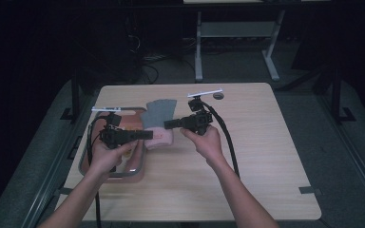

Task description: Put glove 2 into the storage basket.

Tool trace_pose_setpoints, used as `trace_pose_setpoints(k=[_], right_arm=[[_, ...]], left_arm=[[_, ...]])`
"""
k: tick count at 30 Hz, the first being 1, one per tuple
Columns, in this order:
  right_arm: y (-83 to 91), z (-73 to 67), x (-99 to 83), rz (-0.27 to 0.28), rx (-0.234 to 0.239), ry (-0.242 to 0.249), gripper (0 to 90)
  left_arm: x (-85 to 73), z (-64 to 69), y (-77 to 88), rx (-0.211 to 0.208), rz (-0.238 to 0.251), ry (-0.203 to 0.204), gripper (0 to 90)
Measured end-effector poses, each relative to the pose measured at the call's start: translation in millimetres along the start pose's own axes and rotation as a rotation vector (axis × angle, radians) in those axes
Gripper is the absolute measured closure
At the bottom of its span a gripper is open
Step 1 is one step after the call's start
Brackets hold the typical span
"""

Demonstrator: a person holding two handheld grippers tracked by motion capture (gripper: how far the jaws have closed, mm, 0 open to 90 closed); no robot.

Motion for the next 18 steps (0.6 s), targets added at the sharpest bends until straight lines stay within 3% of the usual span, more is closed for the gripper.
trace_pose_setpoints(k=[18], right_arm=[[-26.5, -10.2, 8.0, -0.029, 0.012, 0.021, 74.8]], left_arm=[[-1.0, -14.2, 22.1, 0.036, 0.003, 0.011, 68.4]])
Point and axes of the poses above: each handheld gripper's, and its own axes: y roughly backward along the jaws, x roughly out of its top, z roughly to its right, the point moved 6 cm from there along -y, roughly forward along the jaws
